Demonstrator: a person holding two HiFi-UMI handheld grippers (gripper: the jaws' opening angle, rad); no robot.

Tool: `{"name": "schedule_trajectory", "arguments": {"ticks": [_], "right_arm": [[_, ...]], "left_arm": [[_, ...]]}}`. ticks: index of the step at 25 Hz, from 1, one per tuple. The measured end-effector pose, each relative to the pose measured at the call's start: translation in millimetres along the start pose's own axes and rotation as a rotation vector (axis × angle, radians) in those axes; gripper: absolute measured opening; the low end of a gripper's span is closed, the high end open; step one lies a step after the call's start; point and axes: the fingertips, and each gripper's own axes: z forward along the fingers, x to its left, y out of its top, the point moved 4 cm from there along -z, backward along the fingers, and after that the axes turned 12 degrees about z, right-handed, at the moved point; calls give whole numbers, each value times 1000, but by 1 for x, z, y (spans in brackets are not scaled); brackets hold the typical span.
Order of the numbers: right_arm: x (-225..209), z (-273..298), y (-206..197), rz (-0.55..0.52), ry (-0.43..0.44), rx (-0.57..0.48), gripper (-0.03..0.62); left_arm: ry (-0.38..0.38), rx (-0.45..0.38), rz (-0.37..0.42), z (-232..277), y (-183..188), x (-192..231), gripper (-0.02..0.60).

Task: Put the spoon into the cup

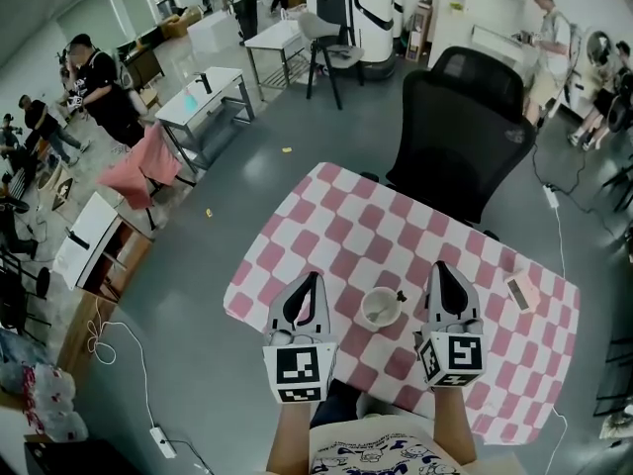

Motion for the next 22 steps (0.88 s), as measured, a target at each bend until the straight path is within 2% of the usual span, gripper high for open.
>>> {"name": "schedule_trajectory", "arguments": {"ticks": [22], "right_arm": [[5,-14,23,-10,4,-56,14]], "left_arm": [[5,-57,15,-14,22,-1,14]]}}
